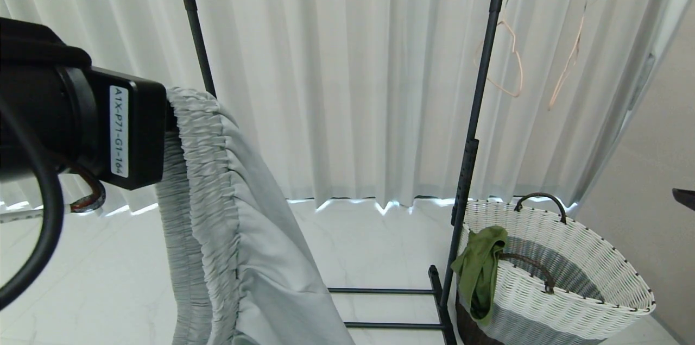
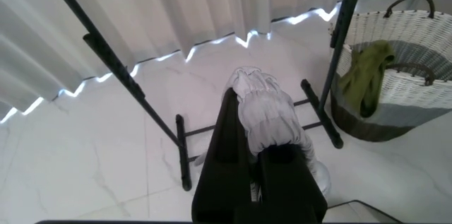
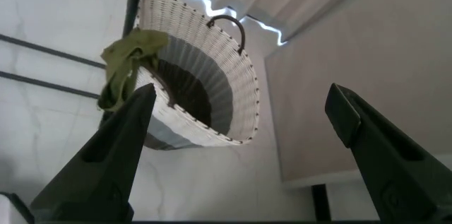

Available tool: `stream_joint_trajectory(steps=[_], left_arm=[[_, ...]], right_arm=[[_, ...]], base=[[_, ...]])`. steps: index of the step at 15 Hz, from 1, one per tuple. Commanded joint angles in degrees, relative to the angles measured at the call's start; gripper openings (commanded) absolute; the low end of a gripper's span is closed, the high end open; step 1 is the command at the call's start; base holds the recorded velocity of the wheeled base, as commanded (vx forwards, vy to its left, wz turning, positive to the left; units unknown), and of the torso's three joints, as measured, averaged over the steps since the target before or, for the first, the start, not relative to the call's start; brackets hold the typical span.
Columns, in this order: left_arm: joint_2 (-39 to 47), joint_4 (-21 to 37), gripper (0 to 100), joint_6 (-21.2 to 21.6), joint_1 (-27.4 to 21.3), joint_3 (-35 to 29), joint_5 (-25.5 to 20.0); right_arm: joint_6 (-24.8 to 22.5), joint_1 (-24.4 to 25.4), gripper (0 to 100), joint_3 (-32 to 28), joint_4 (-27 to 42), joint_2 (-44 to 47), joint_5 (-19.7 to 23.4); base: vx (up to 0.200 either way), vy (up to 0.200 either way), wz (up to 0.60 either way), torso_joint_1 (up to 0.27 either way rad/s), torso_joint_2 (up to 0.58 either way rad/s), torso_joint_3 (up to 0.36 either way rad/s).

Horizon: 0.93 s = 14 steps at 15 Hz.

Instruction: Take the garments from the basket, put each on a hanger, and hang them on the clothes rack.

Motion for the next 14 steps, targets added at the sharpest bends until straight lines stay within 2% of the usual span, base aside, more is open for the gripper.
stream_joint_trajectory(steps=[1,4,10,14], left_arm=[[-0.1,0.0,0,0.0,0.0,0.6,1.0],[-0.1,0.0,0,0.2,0.0,2.0,4.1],[-0.1,0.0,0,1.1,-0.1,2.1,4.4],[-0.1,0.0,0,1.3,-0.1,2.1,4.4]], right_arm=[[1.7,-0.5,100,0.0,0.0,-0.2,0.4],[5.0,-0.5,100,0.0,0.0,-0.3,0.7],[8.9,-0.5,100,0.0,0.0,0.0,0.7],[9.2,-0.6,100,0.1,0.0,0.0,0.7]], base=[[0.0,0.0,0.0,0.0,0.0,0.0],[0.0,0.0,0.0,0.053,-0.28,-0.214],[0.0,0.0,0.0,0.128,-0.44,-0.316],[0.0,0.0,0.0,0.161,-0.47,-0.305]])
